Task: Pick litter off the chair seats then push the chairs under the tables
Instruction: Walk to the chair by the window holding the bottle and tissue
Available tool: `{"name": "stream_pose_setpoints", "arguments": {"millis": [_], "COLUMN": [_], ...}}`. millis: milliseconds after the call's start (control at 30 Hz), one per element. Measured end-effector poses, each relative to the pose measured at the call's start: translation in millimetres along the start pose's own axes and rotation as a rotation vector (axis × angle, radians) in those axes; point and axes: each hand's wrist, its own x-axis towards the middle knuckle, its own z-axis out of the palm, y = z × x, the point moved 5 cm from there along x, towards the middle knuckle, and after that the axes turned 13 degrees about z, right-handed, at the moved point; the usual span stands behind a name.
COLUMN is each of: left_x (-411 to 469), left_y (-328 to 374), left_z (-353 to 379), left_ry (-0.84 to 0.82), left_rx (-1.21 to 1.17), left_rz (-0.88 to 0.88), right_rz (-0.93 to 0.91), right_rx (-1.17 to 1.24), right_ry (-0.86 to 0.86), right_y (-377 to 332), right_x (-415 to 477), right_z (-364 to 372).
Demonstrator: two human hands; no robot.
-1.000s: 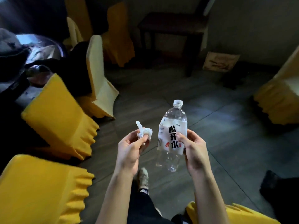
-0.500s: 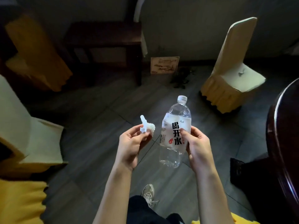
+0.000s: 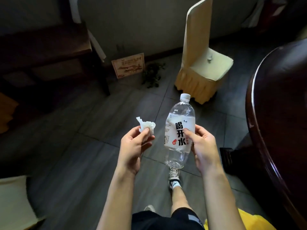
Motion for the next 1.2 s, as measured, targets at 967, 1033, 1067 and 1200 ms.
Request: {"name": "stream_pose_setpoints", "arguments": {"millis": [967, 1033, 1067, 1200], "left_x": [437, 475, 492, 563], "left_y": [33, 36, 38, 48], "left_z": [340, 361, 371, 414], "left_ry": [-0.249, -0.295, -0.313, -0.379], "left_rx": [0.046, 0.071, 0.075, 0.114], "left_rz": [0.009, -0.017, -0.024, -0.049], "right_rz": [-0.037, -0.028, -0.028, -0.014], "right_rx": [0.155, 0.172, 0.180, 0.231], "right_ry": [0.184, 0.235, 0.260, 0.357], "right_y": [-320, -339, -350, -392], "right_x": [390, 420, 432, 480], "right_z": [-6, -1, 0, 1]}}
